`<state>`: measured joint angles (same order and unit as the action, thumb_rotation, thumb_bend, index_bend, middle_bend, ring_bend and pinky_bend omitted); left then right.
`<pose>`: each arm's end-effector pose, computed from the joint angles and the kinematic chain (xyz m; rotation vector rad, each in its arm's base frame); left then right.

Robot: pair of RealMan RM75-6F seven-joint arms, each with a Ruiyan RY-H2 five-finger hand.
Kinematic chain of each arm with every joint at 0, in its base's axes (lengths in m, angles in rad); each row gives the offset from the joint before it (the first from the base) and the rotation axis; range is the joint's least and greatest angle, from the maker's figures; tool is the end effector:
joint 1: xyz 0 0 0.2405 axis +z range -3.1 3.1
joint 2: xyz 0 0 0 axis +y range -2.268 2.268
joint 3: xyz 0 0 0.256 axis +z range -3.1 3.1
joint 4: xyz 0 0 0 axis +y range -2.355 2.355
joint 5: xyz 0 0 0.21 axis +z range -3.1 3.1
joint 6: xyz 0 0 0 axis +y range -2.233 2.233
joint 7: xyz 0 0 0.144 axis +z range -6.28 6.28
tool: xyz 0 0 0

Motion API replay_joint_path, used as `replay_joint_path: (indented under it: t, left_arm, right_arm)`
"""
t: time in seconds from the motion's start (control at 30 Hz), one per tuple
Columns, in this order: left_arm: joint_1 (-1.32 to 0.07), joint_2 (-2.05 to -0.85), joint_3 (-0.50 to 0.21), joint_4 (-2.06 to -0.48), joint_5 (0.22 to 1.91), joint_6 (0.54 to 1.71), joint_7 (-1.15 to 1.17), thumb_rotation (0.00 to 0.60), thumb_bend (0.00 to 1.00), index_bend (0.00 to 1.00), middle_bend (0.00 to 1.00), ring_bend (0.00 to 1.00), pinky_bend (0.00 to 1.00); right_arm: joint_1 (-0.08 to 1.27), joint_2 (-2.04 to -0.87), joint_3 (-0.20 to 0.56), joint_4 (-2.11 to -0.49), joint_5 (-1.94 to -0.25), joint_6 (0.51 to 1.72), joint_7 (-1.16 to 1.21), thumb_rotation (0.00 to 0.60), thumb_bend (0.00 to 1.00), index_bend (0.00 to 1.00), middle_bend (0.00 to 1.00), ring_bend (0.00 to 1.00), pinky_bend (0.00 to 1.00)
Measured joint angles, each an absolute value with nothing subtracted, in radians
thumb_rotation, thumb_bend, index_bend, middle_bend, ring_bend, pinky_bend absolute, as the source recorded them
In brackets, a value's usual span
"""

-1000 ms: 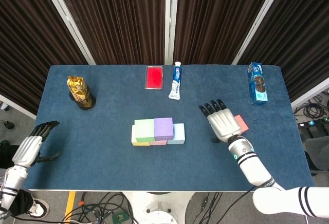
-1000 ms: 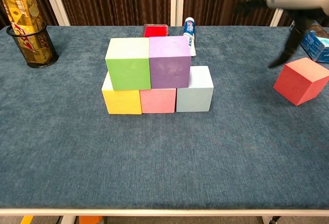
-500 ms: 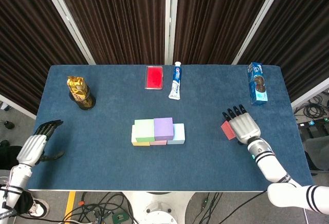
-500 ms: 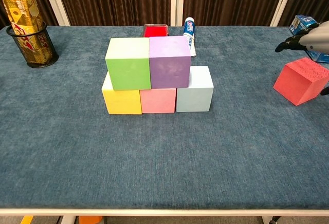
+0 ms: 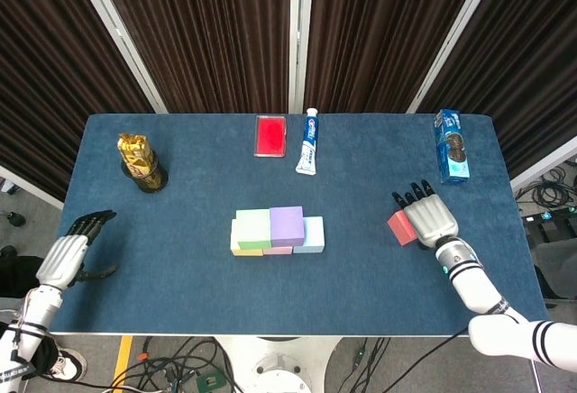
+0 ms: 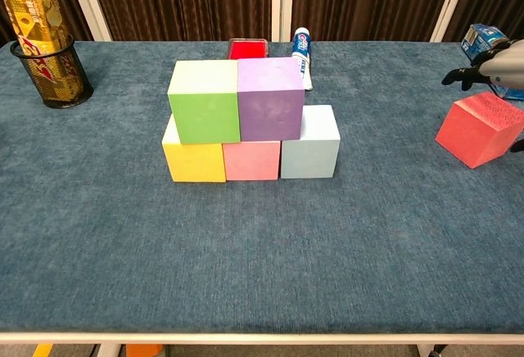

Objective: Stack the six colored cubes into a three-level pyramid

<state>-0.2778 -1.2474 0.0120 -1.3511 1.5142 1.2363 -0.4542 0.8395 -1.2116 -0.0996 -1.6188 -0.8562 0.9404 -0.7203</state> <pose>-0.3317 0.2327 0.1040 -1.5019 -1.2792 -1.0307 -0.2275 -0.3401 0.0663 1.9641 -0.5950 0.2774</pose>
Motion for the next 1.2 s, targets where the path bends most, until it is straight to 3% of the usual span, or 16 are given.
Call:
replay_joint_path:
  t: [0.13, 0.3, 0.57, 0.83, 1.0, 1.2]
  left_arm:
    - [-0.278, -1.241, 0.011, -1.359, 1.512, 1.236, -0.451, 0.6, 0.23, 0.09, 0.07, 0.0, 0.05]
    - [-0.278, -1.232, 0.008, -1.369, 1.512, 1.24, -0.45, 0.6, 0.23, 0.09, 0.07, 0.0, 0.05]
    - [-0.268, -1.225, 0.007, -1.385, 1.52, 1.267, -0.458, 0.6, 0.23, 0.09, 0.07, 0.0, 0.05]
    - [-0.252, -1.214, 0.009, -1.399, 1.53, 1.3, -0.478, 0.6, 0.23, 0.09, 0.07, 0.0, 0.05]
    - [-0.237, -1.213, 0.011, -1.398, 1.529, 1.318, -0.498, 0.6, 0.23, 0.09, 0.07, 0.0, 0.05]
    - [-0.233, -1.225, 0.004, -1.376, 1.526, 1.327, -0.5, 0.6, 0.23, 0.09, 0.07, 0.0, 0.05]
  right_arm:
    - [0.822, -1.228, -0.081, -1.599, -0.913, 0.947, -0.662, 0.6, 0.09, 0.0, 0.49, 0.01, 0.0]
    - [0.795, -1.198, -0.042, -1.63, -0.974, 0.981, -0.568, 0.6, 0.12, 0.0, 0.61, 0.06, 0.0]
    - [0.798, -1.024, 0.043, -1.853, -0.968, 1.025, -0.558, 0.6, 0.12, 0.0, 0.65, 0.07, 0.0]
    - [0.895, -0.842, 0.211, -2.124, -0.772, 1.024, -0.583, 0.6, 0.12, 0.0, 0.66, 0.09, 0.0]
    - [0.931, -0.826, 0.299, -2.181, -0.67, 0.995, -0.471, 0.6, 0.12, 0.0, 0.65, 0.09, 0.0]
    - [0.885, -0.923, 0.326, -2.17, -0.755, 0.98, -0.205, 0.6, 0.12, 0.0, 0.65, 0.09, 0.0]
